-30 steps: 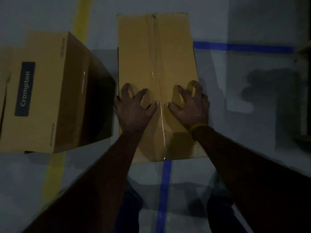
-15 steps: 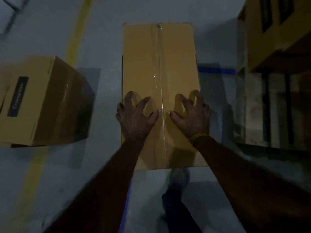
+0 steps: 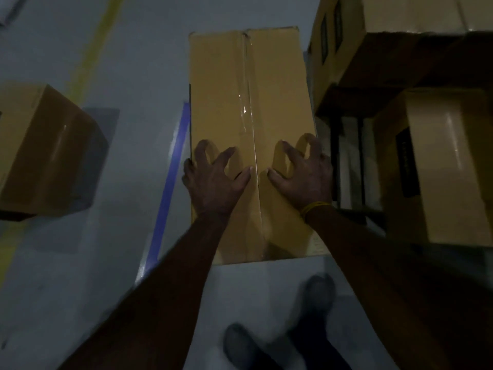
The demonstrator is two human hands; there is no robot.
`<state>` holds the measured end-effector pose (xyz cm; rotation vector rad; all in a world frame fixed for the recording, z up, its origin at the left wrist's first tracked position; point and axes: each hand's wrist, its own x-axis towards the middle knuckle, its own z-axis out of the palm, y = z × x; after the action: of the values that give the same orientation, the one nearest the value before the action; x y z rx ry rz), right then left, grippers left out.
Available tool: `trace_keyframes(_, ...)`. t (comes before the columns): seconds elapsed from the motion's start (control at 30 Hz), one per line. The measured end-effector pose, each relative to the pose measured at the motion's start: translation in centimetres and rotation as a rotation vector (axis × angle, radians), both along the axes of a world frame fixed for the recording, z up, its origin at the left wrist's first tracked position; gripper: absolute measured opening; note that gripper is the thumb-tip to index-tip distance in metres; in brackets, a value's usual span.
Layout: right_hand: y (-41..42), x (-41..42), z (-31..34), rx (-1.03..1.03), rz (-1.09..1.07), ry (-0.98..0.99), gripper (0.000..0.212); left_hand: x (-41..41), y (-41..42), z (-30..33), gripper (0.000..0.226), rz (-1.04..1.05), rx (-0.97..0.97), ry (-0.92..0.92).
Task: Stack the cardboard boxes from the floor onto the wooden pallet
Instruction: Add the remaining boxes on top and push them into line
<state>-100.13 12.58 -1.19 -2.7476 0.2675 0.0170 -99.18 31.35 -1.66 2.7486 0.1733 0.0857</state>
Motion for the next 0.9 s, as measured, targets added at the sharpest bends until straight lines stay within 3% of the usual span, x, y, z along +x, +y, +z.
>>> trace_keyframes(0.27, -13.6, -3.6, 2.5, 0.017, 0.000, -0.047, 0.074, -3.6, -13.4, 2.9, 0.061, -0.006, 0.004, -0.038)
trace_keyframes(0.67, -45.9, -9.2, 5.3, -0.079, -0.082, -0.033, 0.072, -7.9, -46.0, 4.4, 0.060, -0.089, -0.101, -0.030)
trace_keyframes(0.9, -58.8, -10.5, 3.9, -0.097, -0.130, -0.017, 0.073, -8.2, -59.2, 2.9, 0.060, -0.140, -0.100, 0.005)
